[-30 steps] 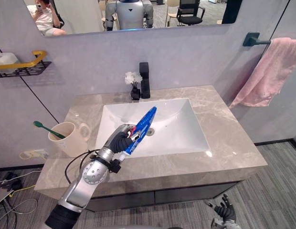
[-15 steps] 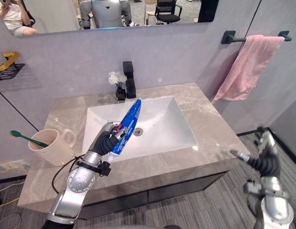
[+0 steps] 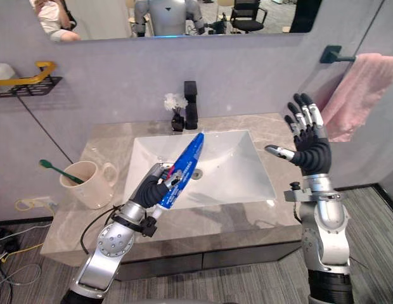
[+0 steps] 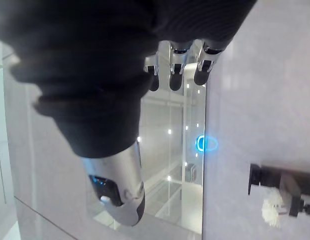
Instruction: Organize washtable
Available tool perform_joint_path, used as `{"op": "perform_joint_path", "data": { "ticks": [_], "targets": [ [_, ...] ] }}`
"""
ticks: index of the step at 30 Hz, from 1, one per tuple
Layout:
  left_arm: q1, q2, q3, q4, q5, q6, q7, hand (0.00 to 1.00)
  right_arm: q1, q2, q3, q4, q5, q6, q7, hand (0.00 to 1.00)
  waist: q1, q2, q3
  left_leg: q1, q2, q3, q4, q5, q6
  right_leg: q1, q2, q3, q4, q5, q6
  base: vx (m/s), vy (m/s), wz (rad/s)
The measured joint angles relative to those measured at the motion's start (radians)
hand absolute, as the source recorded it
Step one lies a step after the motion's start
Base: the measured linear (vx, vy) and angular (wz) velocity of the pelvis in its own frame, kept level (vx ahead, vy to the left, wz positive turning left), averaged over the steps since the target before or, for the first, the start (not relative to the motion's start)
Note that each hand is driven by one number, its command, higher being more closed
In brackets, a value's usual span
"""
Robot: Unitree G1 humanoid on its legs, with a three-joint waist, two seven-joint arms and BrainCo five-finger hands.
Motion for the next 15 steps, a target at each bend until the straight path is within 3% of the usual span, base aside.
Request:
{"op": "perform_joint_path", "data": {
  "ticks": [4,15],
  "targets": [
    [-0.015,-0.002,-0.042,0.007,-0.004,0.000,0.003,1.00,-0.014,0.022,0.102,0.004,0.020,0.003,0.002,0.00,0.002,0.011,-0.010,-0.010,-0.007,-0.015,-0.001,0.009,0.011,0.007,-0.010,-0.024,-0.007,0.014,0.001,-0.02,0.013,0.13],
    [-0.045,-0.013,-0.093,0.064,-0.004,0.000,0.039,1.00,-0.039,0.158,0.249,0.092,0.049,0.040,0.011,0.00,0.022,0.002,-0.014,0.017,-0.037,-0.040,-0.106,0.088,0.018,-0.002,-0.032,-0.055,-0.016,0.026,0.003,-0.08,0.002,0.08]
  ]
}}
